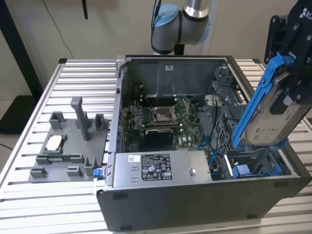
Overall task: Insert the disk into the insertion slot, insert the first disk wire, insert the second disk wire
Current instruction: 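Insert the disk into the insertion slot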
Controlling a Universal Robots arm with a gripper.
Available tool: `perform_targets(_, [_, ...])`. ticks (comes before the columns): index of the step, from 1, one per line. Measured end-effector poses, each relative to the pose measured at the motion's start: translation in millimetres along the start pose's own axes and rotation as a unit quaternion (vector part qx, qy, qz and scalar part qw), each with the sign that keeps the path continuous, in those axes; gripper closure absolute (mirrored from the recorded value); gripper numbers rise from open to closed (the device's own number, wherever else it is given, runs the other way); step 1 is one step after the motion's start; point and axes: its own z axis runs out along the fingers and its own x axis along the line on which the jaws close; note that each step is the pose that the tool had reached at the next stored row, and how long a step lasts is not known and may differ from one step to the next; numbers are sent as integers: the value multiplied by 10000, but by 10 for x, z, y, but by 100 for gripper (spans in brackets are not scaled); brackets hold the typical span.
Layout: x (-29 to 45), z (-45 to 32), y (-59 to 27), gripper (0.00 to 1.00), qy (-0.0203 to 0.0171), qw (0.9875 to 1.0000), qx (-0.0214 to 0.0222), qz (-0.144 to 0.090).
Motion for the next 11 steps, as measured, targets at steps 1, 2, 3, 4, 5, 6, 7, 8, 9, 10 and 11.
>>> perform_targets(1, [0, 12, 1, 67, 0, 10000, 7, 0])
perform_targets(2, [0, 26, 3, 67, -1, 10000, 21, 1])
perform_targets(3, [0, 40, 3, 67, -1, 10000, 37, 1])
perform_targets(4, [0, 54, 4, 67, -2, 10000, 53, 0])
perform_targets(5, [0, 67, 5, 67, -2, 10000, 66, 0])
perform_targets(6, [0, 80, 6, 67, -2, 10000, 75, 0])
perform_targets(7, [0, 88, 7, 67, -1, 10000, 78, 0])
perform_targets(8, [0, 97, 9, 67, -1, 10000, 79, 0])
perform_targets(9, [0, 103, 10, 67, -1, 10000, 80, 0])
perform_targets(10, [0, 108, 11, 67, -1, 10000, 80, 0])
perform_targets(11, [0, 110, 11, 67, -1, 10000, 81, 0])
